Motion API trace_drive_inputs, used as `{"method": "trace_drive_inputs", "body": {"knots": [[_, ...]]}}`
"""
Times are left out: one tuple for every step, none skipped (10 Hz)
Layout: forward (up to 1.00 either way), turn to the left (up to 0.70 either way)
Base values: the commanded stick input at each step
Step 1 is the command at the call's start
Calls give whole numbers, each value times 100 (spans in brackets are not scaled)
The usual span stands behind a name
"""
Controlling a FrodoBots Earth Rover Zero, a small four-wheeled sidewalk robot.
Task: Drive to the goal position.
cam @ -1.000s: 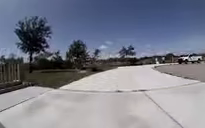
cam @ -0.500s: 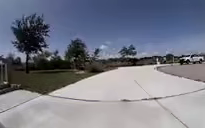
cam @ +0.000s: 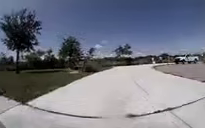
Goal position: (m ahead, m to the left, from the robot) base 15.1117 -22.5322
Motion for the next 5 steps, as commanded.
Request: {"method": "trace_drive_inputs", "body": {"knots": [[85,0],[85,0],[85,0],[85,0],[85,0]]}}
